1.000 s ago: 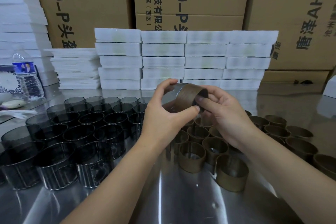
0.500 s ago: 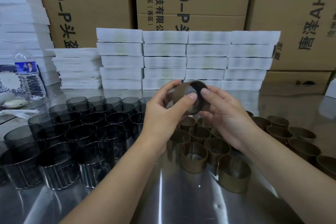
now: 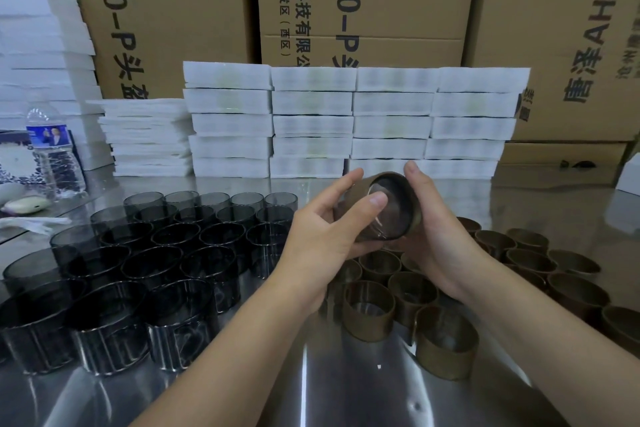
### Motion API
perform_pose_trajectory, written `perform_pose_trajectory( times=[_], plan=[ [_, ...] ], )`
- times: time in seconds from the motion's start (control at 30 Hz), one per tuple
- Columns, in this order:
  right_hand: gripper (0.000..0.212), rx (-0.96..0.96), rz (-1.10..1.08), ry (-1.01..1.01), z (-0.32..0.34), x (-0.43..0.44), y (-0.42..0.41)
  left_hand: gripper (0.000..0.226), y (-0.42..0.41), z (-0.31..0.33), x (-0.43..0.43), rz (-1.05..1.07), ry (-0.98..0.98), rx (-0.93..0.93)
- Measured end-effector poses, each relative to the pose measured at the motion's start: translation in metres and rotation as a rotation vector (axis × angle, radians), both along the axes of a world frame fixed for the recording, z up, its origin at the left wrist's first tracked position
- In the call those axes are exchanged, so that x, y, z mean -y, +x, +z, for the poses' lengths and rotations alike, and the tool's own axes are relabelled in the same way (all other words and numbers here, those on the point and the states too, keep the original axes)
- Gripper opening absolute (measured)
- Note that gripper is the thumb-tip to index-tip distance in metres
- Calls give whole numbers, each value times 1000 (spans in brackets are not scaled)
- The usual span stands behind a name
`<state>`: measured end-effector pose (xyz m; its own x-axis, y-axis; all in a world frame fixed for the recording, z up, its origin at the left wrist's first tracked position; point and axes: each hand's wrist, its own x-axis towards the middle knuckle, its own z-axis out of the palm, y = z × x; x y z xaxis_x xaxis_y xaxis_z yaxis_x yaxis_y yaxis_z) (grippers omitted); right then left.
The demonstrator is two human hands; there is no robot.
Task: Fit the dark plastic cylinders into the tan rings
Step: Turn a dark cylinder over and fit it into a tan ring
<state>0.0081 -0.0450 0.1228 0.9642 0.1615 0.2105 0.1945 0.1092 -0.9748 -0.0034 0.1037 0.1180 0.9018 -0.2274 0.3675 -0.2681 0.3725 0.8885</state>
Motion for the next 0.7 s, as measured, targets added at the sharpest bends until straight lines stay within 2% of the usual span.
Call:
perform_pose_trajectory(
  times=[0.1, 0.27, 0.47, 0.7],
  plan=[
    [72, -18, -31, 28, 1, 1, 0, 67, -2, 1, 1, -50, -15, -26],
    [71, -19, 11, 125, 0, 1, 1, 77, -1, 2, 1, -88, -27, -41],
    [73, -55, 56, 187, 0, 1, 3, 84, -3, 2, 3, -113, -39, -50],
    [74, -103, 53, 190, 2, 0, 3, 80, -2, 2, 2, -147, -61, -77]
  ],
)
